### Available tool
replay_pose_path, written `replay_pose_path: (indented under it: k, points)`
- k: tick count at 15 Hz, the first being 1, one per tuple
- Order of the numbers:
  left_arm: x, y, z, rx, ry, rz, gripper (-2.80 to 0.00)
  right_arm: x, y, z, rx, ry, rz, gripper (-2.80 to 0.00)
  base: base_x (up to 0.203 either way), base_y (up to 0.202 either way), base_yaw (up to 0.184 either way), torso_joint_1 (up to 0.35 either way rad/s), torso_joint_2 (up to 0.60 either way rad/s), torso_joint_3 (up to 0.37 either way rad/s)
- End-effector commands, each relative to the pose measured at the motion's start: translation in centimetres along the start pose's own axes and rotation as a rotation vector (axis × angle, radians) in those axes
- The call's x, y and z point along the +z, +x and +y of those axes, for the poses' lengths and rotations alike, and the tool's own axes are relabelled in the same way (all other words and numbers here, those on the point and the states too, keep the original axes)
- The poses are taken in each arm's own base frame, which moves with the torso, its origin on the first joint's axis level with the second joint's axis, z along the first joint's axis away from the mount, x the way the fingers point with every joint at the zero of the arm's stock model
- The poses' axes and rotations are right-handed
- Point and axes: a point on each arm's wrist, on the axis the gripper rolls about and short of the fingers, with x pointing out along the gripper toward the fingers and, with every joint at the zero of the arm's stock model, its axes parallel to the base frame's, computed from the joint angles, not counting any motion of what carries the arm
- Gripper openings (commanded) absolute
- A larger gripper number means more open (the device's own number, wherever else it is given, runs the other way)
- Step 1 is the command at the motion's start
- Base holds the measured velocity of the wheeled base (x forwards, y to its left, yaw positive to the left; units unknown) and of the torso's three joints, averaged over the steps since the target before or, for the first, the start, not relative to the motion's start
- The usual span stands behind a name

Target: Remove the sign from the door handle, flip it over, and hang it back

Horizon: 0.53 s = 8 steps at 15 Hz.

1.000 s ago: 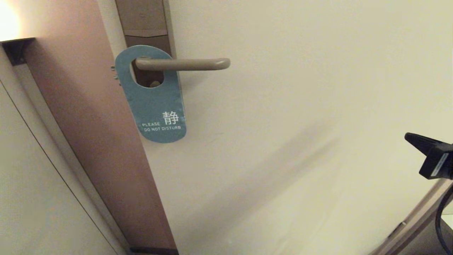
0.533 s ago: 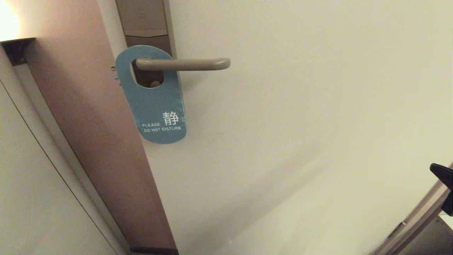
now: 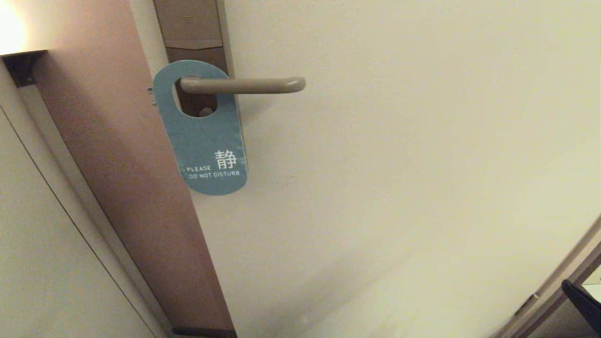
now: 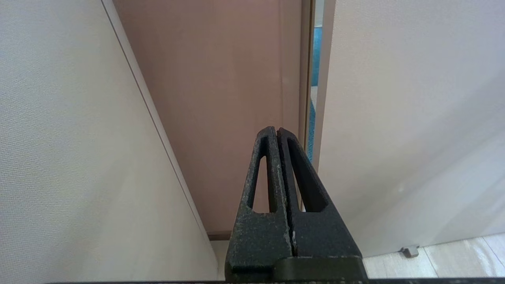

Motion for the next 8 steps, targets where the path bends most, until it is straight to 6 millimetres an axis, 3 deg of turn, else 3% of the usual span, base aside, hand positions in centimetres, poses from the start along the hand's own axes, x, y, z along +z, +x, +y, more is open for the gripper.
replay_pose_path:
  k: [1, 8]
  points:
    - [0.0, 0.0, 0.0, -0.001, 0.0, 0.0, -2.8, -0.6, -1.1, 0.1, 0.011, -0.004, -0.037, 0.0, 0.0, 0.0, 0.0, 0.0, 0.0, 0.0]
    - [0.0, 0.0, 0.0, -0.001, 0.0, 0.0, -2.8, -3.2, -4.3, 0.2, 0.008, -0.005, -0.023, 0.0, 0.0, 0.0, 0.0, 0.0, 0.0, 0.0]
